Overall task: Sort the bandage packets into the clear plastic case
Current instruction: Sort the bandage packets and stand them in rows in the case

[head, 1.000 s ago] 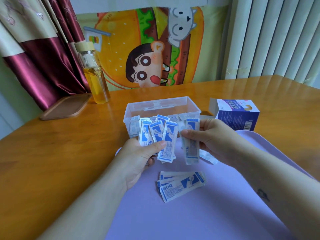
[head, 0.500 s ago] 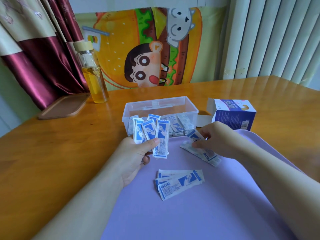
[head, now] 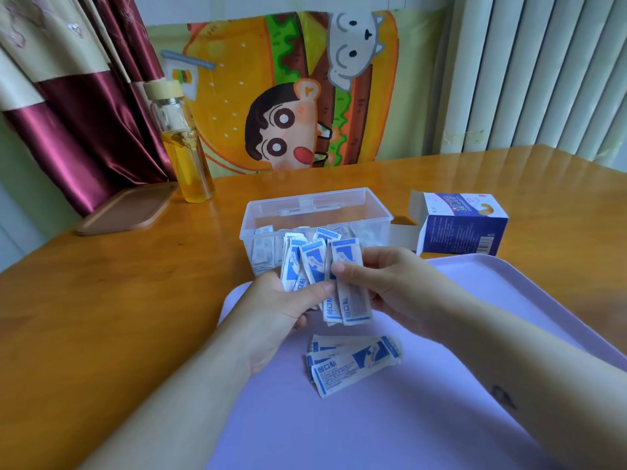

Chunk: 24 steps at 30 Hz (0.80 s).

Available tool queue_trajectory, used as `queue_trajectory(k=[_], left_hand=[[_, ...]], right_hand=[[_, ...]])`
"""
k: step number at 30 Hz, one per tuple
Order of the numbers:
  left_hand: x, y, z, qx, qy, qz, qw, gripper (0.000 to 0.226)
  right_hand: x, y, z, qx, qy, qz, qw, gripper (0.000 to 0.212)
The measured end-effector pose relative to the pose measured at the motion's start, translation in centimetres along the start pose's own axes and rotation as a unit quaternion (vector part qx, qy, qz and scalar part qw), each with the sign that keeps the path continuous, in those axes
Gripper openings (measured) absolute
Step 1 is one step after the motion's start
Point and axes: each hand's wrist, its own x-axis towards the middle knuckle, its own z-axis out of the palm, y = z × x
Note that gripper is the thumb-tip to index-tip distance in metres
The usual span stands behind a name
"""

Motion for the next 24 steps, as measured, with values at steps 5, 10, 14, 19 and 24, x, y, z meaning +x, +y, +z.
queue_trajectory(k=[5, 10, 14, 19, 24], left_hand=[[-0.3, 0.3, 0.5, 0.053, -0.056, 0.033, 0.996, 0.016], [-0.6, 0.6, 0.7, -0.013, -0.082, 0.014, 0.996, 0.049], [-0.5, 1.4, 0.5, -0.226, -0.02, -0.088, 0.97, 0.046], [0.1, 1.4, 1.5, -0.291, -0.039, -0.097, 0.951, 0.063], [0.4, 0.3, 1.2, -0.325, -0.198, -0.097, 0.919, 0.069]], right_hand=[[-0.4, -0.2, 0.3, 0.035, -0.042, -0.007, 0.998, 0.043], [-0.4, -0.3, 0.4, 0.026, -0.013, -0.028, 0.999, 0.045], [-0.2, -0.4, 0.0, 0.082, 0.013, -0.04, 0.996, 0.033], [-0.7, -0.4, 1.2, 0.002, 0.011, -0.058, 0.998, 0.029], [-1.1, -0.1, 2.5, -0.191, 0.112, -0.114, 0.969, 0.027]])
